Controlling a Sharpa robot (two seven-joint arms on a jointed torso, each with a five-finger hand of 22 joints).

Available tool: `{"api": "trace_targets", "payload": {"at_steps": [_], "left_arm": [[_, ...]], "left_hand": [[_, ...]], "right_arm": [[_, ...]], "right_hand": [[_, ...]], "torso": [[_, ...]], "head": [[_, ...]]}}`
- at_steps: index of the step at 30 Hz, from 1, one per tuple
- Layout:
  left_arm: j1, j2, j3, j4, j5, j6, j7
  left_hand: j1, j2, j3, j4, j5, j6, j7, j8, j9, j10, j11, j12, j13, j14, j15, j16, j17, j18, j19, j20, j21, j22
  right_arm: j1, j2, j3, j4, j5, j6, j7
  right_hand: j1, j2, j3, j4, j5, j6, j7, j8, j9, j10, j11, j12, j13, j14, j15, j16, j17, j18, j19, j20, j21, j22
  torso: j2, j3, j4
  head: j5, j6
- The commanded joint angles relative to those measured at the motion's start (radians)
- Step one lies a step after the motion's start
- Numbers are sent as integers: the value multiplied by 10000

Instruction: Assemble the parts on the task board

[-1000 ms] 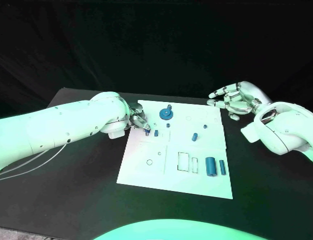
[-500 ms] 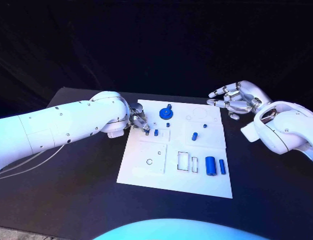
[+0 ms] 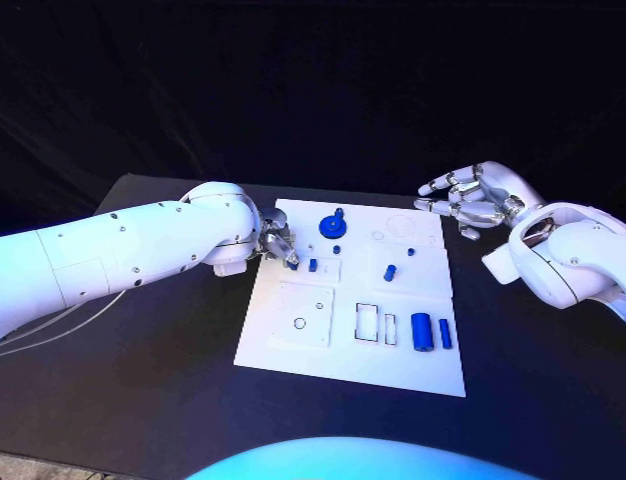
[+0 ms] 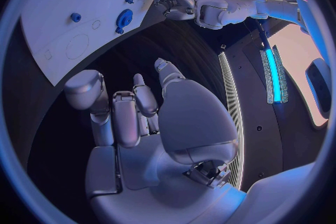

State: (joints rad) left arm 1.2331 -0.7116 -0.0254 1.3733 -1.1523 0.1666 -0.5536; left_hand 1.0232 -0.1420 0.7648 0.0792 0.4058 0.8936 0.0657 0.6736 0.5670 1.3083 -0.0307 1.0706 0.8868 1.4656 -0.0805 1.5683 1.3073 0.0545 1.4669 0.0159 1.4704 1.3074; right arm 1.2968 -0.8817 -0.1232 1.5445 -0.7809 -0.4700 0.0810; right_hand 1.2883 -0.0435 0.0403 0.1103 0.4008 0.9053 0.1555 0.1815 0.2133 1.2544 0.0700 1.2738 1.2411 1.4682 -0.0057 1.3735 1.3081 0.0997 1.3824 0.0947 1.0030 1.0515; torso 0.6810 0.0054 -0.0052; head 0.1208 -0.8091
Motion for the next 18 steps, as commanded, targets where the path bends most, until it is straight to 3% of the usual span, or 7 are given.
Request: {"api": "trace_targets", "payload": {"at_steps": [1, 18], "left_arm": [[-26, 17, -19, 36, -98, 312, -83], [-25, 30, -18, -67, -139, 90, -234]], "left_hand": [[7, 121, 1810, -1850, 71, 261, -178, 57, -14, 29, -2, 69, 18, 1052, -91, 25, 2635, -180, 360, -85, 53, 1079], [-6, 123, 1807, -1853, 107, 270, -181, 66, -15, 49, -4, 95, 46, 1052, -92, 25, 2635, -187, 372, -85, 71, 1109]], "right_arm": [[-6, 5, 5, -6, -37, 59, 19], [-7, -21, 5, 21, -38, 52, 15]], "right_hand": [[47, 50, -1, 31, 44, -48, -6, 34, 11, -1, -3, 23, 10, 392, -35, -43, 868, 172, -26, -37, -15, 16], [47, 50, -1, 31, 44, -48, -6, 34, 11, -1, -3, 23, 10, 392, -35, -43, 868, 172, -26, -37, -15, 16]], "torso": [[-1, 10, -6], [0, 10, -19]], "head": [[11, 3], [4, -7]]}}
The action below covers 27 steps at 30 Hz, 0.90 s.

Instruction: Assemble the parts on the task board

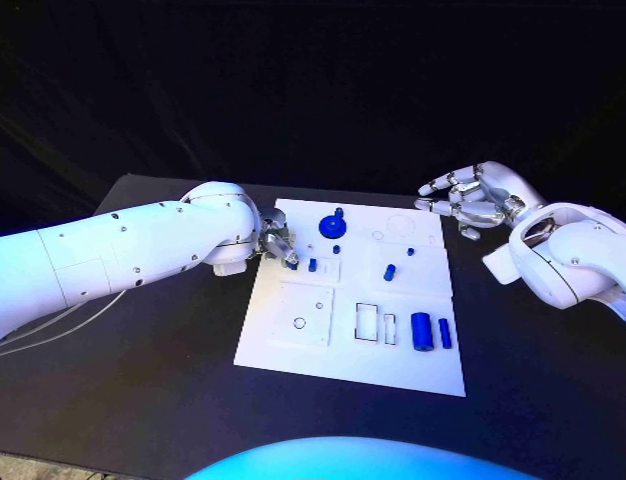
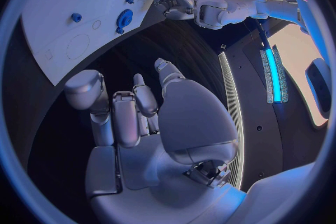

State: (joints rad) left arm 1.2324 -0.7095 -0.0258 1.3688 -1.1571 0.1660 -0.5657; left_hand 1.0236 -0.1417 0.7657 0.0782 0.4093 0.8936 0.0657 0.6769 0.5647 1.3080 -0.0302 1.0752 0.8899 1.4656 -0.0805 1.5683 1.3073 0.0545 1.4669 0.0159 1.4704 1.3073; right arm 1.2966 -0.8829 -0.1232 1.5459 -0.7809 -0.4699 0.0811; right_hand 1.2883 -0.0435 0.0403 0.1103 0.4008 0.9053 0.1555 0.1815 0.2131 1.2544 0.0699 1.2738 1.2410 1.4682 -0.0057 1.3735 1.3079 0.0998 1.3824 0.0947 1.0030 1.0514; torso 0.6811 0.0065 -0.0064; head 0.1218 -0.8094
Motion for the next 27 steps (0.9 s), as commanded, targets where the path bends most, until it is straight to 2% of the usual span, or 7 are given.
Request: {"api": "trace_targets", "payload": {"at_steps": [1, 9, 15, 27], "left_arm": [[-18, 11, -14, -18, -92, 105, -113], [-16, 74, -14, 11, -71, 259, -115], [-14, 128, -14, 1, -51, 580, -231], [-9, 258, -14, -80, -82, 522, -422]], "left_hand": [[-15, 120, 1796, -1845, 82, 273, -182, 35, 7, 60, -10, 62, 28, 1052, -94, 25, 2635, -190, 378, -86, 79, 1123], [-136, 78, 1677, -1858, 215, 323, -207, 86, -2, 179, -23, 185, 139, 1052, -96, 25, 2635, -200, 396, -92, 108, 1171], [-330, 129, 1107, -1711, 156, 372, -304, 223, 9, 374, -84, 276, 156, 1052, -123, 25, 2635, -210, 412, -95, 129, 1217], [-414, 227, 390, -1448, 97, 396, -398, 340, -15, 549, -150, 400, 224, 1052, -168, 25, 2635, -249, 488, -117, 227, 1386]], "right_arm": [[-5, -11, 5, 10, -38, 52, 13], [-5, -24, 5, 28, -39, 46, 11], [-4, -40, 5, 42, -40, 45, 14], [-3, -53, 5, 65, -40, 41, 17]], "right_hand": [[48, 50, 0, 31, 46, -48, -7, 35, 14, -1, -3, 23, 11, 392, -35, -44, 870, 171, -25, -37, -16, 17], [54, 49, 4, 31, 59, -45, -9, 43, 16, 4, -6, 27, 9, 394, -38, -46, 870, 170, -18, -39, -20, 18], [57, 50, 7, 31, 71, -43, -10, 46, 16, 4, -7, 27, 8, 394, -39, -48, 869, 172, -19, -40, -31, 9], [65, 54, 17, 32, 124, -42, -12, 52, 17, 2, -9, 24, 2, 394, -41, -52, 868, 172, -14, -42, -38, 8]], "torso": [[1, -1, -8], [-4, 0, -4], [-1, 0, 3], [-3, -3, 10]], "head": [[-8, -3], [-25, -14], [-43, -33], [-73, -58]]}}
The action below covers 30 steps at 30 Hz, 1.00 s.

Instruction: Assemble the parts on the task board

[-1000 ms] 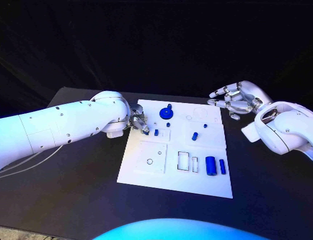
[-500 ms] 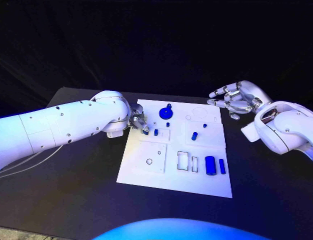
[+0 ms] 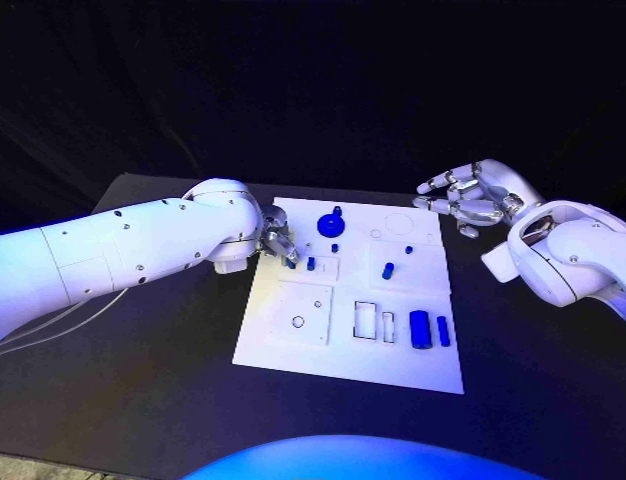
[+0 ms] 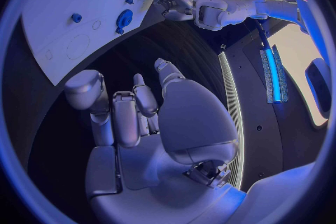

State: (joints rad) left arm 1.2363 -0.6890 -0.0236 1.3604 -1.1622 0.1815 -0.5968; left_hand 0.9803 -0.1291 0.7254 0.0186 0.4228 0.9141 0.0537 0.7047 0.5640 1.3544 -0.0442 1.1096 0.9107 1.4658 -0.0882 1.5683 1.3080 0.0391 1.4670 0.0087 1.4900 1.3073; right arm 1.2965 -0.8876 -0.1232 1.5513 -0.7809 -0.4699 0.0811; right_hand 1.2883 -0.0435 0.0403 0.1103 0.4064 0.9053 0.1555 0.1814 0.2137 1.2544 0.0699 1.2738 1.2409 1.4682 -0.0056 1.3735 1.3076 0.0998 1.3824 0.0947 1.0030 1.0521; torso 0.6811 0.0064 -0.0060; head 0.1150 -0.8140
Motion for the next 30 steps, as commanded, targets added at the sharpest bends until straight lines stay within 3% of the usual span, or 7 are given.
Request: {"api": "trace_targets", "payload": {"at_steps": [1, 17, 30], "left_arm": [[-47, 65, -36, -5, -41, 380, -118], [-50, 206, -46, -209, -264, 234, -128], [-52, 239, -56, -290, -290, 291, -140]], "left_hand": [[14, 106, 726, -827, -38, 200, -288, 70, -14, 100, -16, 67, 22, 1050, -95, 25, 2628, -98, 493, -45, 38, 1398], [-225, 43, -122, -337, -34, 302, -384, 61, -166, 184, -81, 142, 38, 1050, -142, 25, 2628, -111, 520, -56, 67, 1457], [-327, 58, -1835, 554, -47, 504, -431, -53, -468, 198, -112, 252, 48, 1050, -174, 25, 2628, -112, 525, -68, 56, 1468]], "right_arm": [[-2, -7, 5, 11, -40, 41, 17], [-2, -1, 5, 17, -40, 58, 17], [-2, 7, 5, 0, -40, 59, 23]], "right_hand": [[65, 54, 16, 32, 68, -42, -12, 52, 11, 3, -9, 24, 3, 395, -41, -52, 871, 172, -14, -42, -38, 1], [65, 54, 16, 32, 68, -42, -12, 52, 11, 3, -9, 24, 3, 395, -41, -52, 871, 172, -14, -42, -38, 1], [63, 49, 17, 35, 101, -47, -11, 54, 10, -5, -9, 16, -7, 389, -42, -74, 854, 176, -17, -44, -65, -20]], "torso": [[-1, -5, 7], [3, -12, 8], [-5, -4, 12]], "head": [[-10, -18], [-24, -41], [-41, -53]]}}
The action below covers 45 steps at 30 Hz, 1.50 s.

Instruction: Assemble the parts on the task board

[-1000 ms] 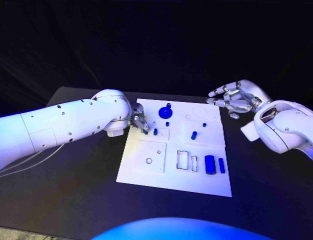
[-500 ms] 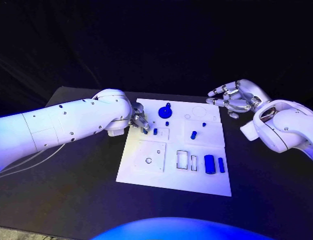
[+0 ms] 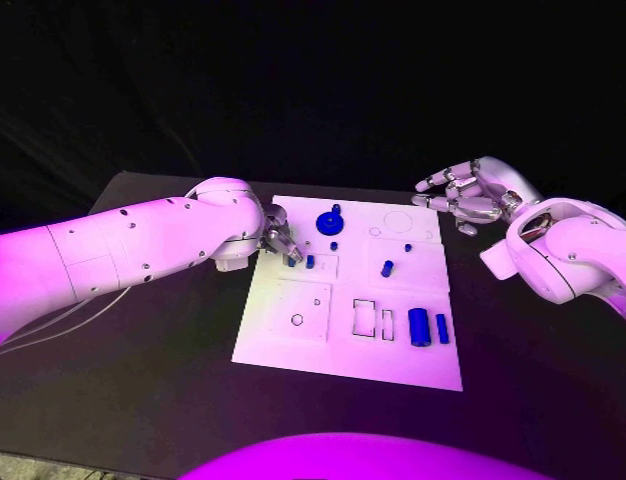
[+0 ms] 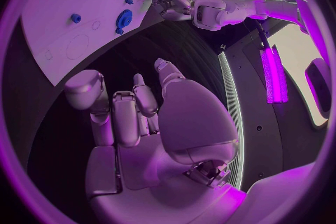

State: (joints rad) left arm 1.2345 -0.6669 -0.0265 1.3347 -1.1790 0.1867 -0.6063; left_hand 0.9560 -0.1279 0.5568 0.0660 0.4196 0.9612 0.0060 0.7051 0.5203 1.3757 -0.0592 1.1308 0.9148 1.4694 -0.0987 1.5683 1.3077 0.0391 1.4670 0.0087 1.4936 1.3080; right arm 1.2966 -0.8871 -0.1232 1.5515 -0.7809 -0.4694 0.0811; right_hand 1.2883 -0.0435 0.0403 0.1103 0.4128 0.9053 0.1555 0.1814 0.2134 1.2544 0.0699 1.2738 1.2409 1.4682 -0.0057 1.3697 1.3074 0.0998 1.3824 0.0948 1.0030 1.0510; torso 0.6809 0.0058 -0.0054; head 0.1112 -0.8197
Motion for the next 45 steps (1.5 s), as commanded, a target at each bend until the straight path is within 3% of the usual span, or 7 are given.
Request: {"api": "trace_targets", "payload": {"at_steps": [1, 19, 30, 35, 41, 44, 45], "left_arm": [[-35, 18, -27, -37, -122, 241, -46], [-35, -79, -8, 1, 15, -44, -52], [-31, -271, 13, 200, 672, -1096, 284], [-21, -418, 82, 319, 840, -1522, 418], [44, -559, 153, 446, 961, -2221, 1250], [69, -548, 164, 519, 991, -2813, 1961], [74, -531, 165, 545, 993, -3056, 2312]], "left_hand": [[-83, 49, -215, 117, -15, 40, 46, -62, -42, -17, 38, 42, 4, 1014, -69, 25, 2631, -114, 527, -68, 22, 1466], [-194, -79, -2179, 1260, -26, 101, 83, -125, -248, -161, 72, -29, -231, 1014, -67, 25, 2631, -98, 505, -60, -33, 1409], [28, -149, -3284, 2051, -1, -30, 127, -38, -333, -328, 100, 77, -159, 1014, -52, 25, 2631, -59, 439, -73, -150, 1257], [243, -75, -3542, 2214, 10, -191, 185, -50, -397, -581, 147, -184, -559, 1014, -18, 25, 2631, 4, 319, -70, -342, 990], [968, 202, -3800, 2235, 23, -964, 524, -261, -585, -2132, 464, -1822, -2725, 985, 232, -55, 2562, 319, -341, 67, -1423, -421], [1623, 155, -3890, 2215, 35, -1746, 929, -530, -745, -3304, 824, -2587, -3301, -257, 589, -2907, 189, 1002, -2153, 337, -4279, -3800], [1974, 132, -3864, 2157, 53, -2057, 1084, -645, -816, -3681, 975, -2799, -3424, -840, 688, -4017, -691, 1247, -2947, 462, -5571, -5200]], "right_arm": [[-3, 2, 5, -2, -40, 53, 24], [-4, -2, 5, -25, -34, 54, 41], [-4, 3, 4, -41, -33, 51, 37], [-4, 1, 4, -53, -33, 42, 36], [-4, -3, 4, -72, -31, 7, 50], [-4, 6, 3, -76, -27, -11, 65], [-4, 7, 3, -78, -23, -15, 69]], "right_hand": [[63, 49, 17, 35, 36, -47, -11, 54, 14, -5, -9, 16, -7, 389, -42, -35, 856, 176, -18, -44, -65, -9], [56, 42, 14, 40, 45, -55, -9, 52, 12, -15, -7, 7, -18, 386, -42, -45, 849, 179, -23, -44, -88, -27], [56, 42, 14, 40, 45, -55, -9, 52, 12, -15, -7, 7, -18, 386, -42, -45, 849, 179, -23, -44, -88, -27], [56, 42, 14, 40, 45, -55, -9, 52, 12, -15, -7, 7, -18, 386, -42, -45, 849, 179, -23, -44, -88, -27], [56, 37, 14, 41, 61, -64, -8, 50, 11, -25, -7, -1, -28, 381, -41, -64, 834, 182, -26, -45, -106, -40], [56, 36, 14, 41, 63, -66, -8, 49, 10, -48, -6, -23, -53, 373, -41, -87, 814, 188, -36, -44, -139, -70], [56, 35, 14, 41, 64, -67, -8, 49, 10, -52, -6, -26, -56, 372, -41, -91, 811, 189, -38, -44, -145, -74]], "torso": [[-5, 1, 3], [-1, -1, -6], [1, 1, -2], [-4, 6, 0], [-6, 10, 6], [-4, 7, -9], [1, 3, -15]], "head": [[0, 1], [7, 42], [-14, 80], [-18, 86], [-30, 127], [-72, 158], [-83, 173]]}}
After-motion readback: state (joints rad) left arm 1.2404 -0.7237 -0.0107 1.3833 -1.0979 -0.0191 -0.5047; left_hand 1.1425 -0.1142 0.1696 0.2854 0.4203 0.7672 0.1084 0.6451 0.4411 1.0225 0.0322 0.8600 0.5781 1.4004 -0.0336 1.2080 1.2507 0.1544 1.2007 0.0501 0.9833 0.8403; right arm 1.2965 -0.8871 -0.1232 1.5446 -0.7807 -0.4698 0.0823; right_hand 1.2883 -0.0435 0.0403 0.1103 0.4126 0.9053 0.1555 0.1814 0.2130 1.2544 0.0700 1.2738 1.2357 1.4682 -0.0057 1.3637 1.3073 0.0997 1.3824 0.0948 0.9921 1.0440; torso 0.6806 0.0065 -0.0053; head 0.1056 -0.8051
